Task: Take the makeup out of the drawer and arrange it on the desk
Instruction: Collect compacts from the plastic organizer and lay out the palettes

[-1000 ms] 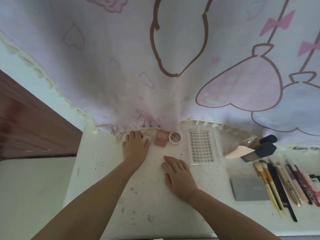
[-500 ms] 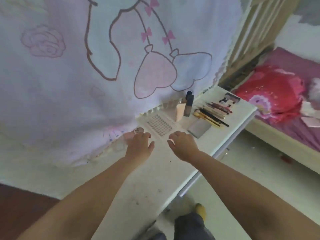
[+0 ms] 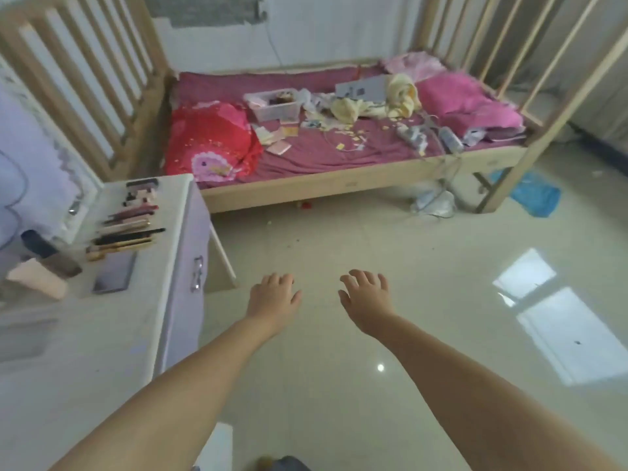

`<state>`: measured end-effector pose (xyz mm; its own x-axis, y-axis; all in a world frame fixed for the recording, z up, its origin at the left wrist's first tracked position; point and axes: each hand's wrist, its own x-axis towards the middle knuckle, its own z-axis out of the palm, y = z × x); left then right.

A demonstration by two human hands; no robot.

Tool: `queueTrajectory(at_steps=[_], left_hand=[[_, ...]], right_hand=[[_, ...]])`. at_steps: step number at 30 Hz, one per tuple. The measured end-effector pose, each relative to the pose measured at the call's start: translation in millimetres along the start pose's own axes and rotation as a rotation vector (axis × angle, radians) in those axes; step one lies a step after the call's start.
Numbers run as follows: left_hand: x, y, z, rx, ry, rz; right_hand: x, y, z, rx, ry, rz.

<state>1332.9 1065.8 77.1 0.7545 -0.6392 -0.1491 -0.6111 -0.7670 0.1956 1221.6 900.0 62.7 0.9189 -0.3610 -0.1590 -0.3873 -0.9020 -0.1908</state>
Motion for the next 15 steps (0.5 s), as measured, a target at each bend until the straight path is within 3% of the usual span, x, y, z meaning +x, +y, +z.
queueTrajectory(at_steps=[8,15], left_hand=[[-18.4,274.8,92.1,0.049,-0.199,0.390],[-53.4,468.0,152.3,0.151,-0.326,0.700]], right_hand=[[-196.5,238.1,12.5,0.047,-0.029,0.446],[-353.0,373.2,21.1,0.116,-0.022,0.827]])
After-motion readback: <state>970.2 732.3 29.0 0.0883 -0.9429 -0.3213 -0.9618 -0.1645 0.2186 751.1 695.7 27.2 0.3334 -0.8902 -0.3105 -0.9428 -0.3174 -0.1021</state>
